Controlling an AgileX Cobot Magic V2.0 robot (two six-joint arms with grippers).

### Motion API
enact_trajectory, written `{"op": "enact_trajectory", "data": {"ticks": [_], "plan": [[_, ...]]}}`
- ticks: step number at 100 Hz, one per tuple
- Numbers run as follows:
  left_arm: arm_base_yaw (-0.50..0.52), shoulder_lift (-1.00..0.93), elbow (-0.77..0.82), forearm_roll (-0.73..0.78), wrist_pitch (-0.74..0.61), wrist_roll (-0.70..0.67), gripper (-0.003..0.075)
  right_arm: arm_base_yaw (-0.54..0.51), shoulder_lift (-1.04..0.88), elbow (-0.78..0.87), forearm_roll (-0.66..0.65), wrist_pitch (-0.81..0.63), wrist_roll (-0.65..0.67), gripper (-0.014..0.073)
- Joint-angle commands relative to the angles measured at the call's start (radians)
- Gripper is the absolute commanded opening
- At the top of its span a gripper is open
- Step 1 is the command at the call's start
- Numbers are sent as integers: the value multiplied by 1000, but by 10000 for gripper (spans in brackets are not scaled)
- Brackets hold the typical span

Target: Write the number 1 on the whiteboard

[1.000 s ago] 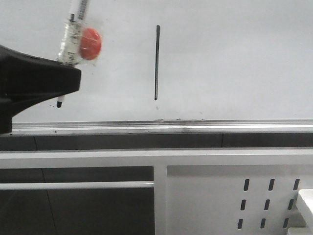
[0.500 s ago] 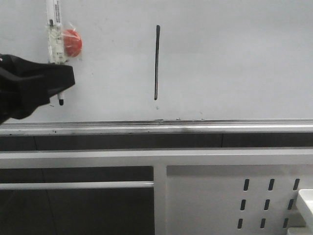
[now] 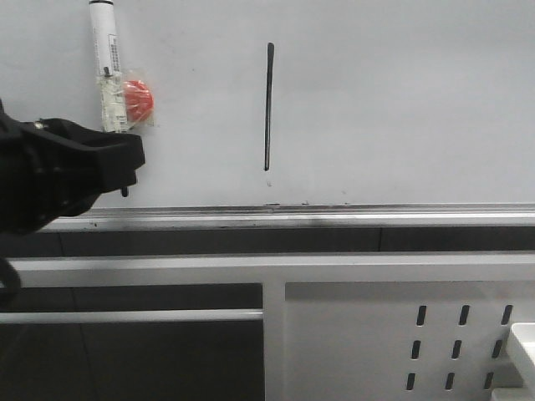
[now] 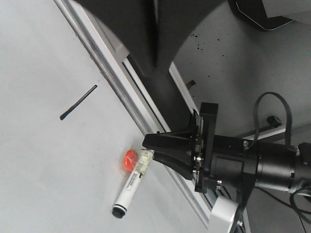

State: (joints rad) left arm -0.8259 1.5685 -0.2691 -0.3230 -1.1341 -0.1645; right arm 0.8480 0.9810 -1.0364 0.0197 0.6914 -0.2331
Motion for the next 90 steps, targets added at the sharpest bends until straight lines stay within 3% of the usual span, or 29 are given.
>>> {"op": "enact_trajectory", "data": {"ticks": [1, 90], "plan": [[-10, 1, -37, -8, -213, -2, -20, -3, -15, -34, -12, -60, 0, -69], [-10, 31, -74, -44, -218, 53, -20, -3, -15, -32, -12, -56, 0, -69]]}}
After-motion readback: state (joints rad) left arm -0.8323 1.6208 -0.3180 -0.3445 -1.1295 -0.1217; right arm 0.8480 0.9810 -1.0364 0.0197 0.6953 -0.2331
